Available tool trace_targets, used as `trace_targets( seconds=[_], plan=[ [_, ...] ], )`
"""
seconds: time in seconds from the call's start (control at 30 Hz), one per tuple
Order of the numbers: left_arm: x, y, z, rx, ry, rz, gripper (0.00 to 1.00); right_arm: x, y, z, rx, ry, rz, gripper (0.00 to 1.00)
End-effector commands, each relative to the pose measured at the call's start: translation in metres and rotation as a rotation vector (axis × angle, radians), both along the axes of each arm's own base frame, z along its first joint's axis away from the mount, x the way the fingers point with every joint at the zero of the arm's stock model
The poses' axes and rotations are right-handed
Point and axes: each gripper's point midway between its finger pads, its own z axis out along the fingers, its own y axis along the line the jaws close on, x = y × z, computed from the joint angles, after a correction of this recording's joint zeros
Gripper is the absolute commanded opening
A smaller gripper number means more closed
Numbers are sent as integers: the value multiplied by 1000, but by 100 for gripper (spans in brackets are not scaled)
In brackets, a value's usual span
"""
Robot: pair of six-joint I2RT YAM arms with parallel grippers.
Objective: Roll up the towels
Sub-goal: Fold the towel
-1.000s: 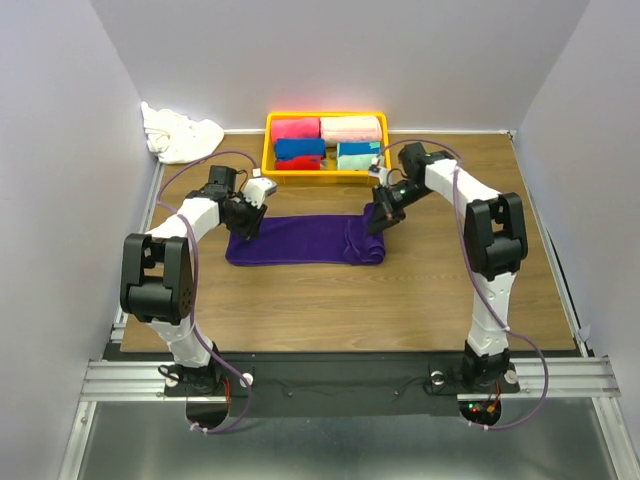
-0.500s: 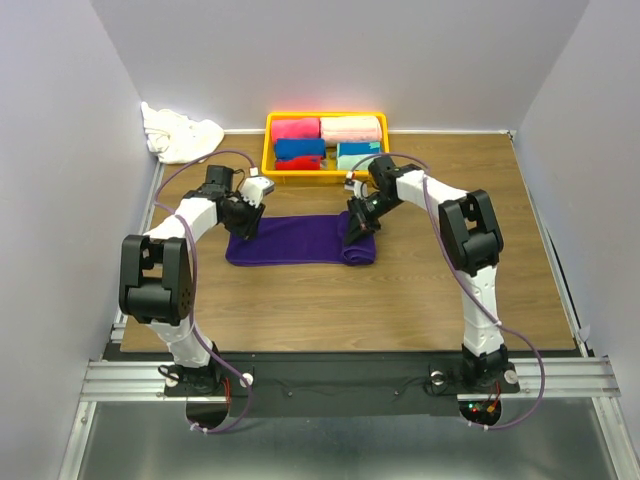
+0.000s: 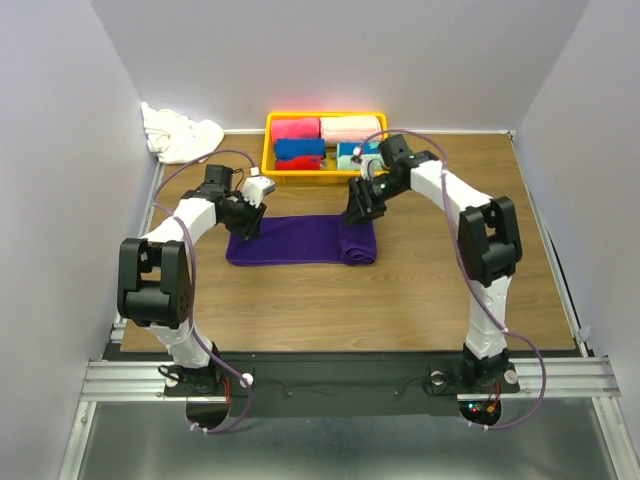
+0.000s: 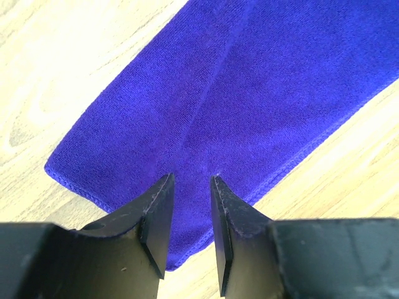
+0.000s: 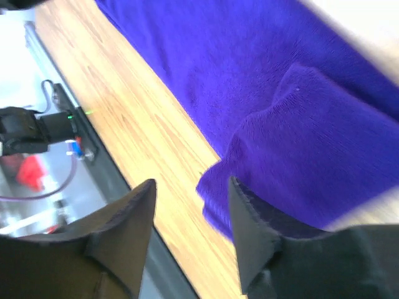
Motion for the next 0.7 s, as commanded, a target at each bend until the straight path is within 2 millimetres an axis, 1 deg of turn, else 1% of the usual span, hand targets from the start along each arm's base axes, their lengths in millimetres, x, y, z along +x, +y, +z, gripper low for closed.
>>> trace_targets(
  seconds=[0.0, 0.03, 0.1, 0.13, 0.17, 0.2, 0.23, 0.27, 0.37, 0.43, 0.53, 0.6, 0.63, 0.67],
  plan=[
    [1, -5, 24, -31, -56, -26, 41, 30, -33, 45, -65, -234, -2, 51],
    [1, -6, 23, -32, -57, -28, 41, 34, -38, 40, -92, -261, 13, 49],
    [-1, -7, 19, -26, -49, -28, 41, 49, -51, 30, -174, -313, 4, 48],
    [-1, -8, 18, -24, -48, -28, 41, 56, -53, 18, -206, -332, 25, 48],
    [-1, -7, 16, -16, -45, -24, 40, 62, -57, 12, -238, -342, 22, 48],
    [-2, -7, 13, -14, -36, -21, 39, 67, -58, 6, -253, -347, 25, 48],
    [-2, -8, 12, -12, -33, -23, 39, 75, -57, 8, -257, -374, 30, 48],
    [-3, -7, 10, -10, -30, -21, 38, 79, -59, -5, -278, -358, 30, 48],
    [-4, -6, 8, -1, -28, -20, 38, 88, -60, -15, -300, -363, 27, 53],
    [-4, -6, 8, 2, -28, -22, 38, 90, -60, -24, -309, -358, 26, 55],
    [-5, -7, 5, -1, -23, -27, 38, 91, -62, -40, -326, -352, 24, 54],
    [-7, -9, 3, -8, -13, -37, 38, 86, -61, -50, -319, -323, 33, 52],
    [-11, -11, 1, -9, -2, -50, 38, 79, -61, -58, -317, -295, 39, 50],
    [-12, -13, -1, -5, 0, -57, 38, 74, -60, -60, -301, -275, 47, 49]
  ],
)
